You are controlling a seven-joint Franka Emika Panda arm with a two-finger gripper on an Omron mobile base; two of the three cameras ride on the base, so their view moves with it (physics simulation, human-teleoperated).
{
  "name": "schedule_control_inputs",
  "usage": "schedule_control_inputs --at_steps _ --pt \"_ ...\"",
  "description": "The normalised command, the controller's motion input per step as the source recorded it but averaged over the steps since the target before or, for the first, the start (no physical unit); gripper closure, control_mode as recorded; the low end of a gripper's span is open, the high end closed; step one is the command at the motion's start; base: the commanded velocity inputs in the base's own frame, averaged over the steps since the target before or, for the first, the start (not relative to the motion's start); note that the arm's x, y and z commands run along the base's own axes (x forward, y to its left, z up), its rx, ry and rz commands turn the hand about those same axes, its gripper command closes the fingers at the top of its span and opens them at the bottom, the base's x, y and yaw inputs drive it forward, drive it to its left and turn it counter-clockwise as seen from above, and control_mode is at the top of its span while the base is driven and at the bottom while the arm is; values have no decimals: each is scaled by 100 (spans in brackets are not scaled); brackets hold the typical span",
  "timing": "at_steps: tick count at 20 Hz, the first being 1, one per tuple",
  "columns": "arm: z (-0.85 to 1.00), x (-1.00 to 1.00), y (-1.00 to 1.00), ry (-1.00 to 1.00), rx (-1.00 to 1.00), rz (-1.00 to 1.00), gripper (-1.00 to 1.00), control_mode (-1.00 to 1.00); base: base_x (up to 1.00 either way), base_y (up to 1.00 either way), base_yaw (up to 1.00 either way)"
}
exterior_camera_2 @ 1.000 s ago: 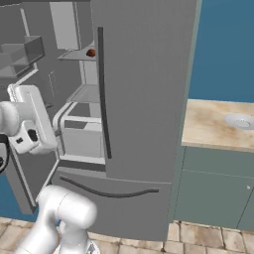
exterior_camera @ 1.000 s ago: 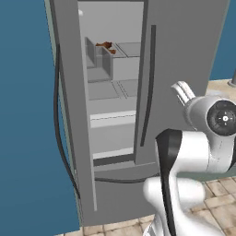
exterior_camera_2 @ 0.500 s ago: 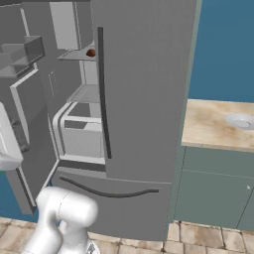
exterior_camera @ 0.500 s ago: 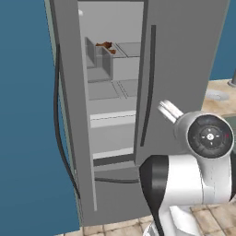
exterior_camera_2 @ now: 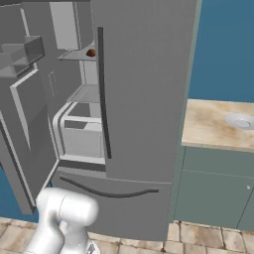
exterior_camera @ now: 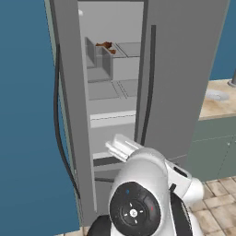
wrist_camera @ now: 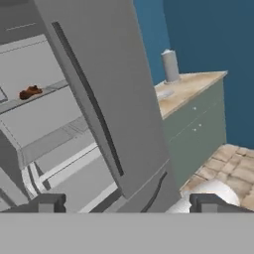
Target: Place the chicken drumstick on the counter behind the older chicken drumstick on the same shelf of the fridge to maintain FIFO order. Close the fridge door when finished.
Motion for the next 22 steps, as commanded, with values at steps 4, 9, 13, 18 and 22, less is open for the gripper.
schedule_control_inputs --at_steps 4,9,13,18,22 --pt "-26 3 100 0 -16 8 -100 -100 0 0 0" --pt "-22 50 100 0 -11 2 -100 -100 0 0 0" --pt "-11 79 100 0 -8 0 -100 -100 0 0 0" --pt "-15 91 100 0 -7 0 -100 -100 0 0 0" --pt "-18 80 67 0 -6 -9 -100 -100 0 0 0"
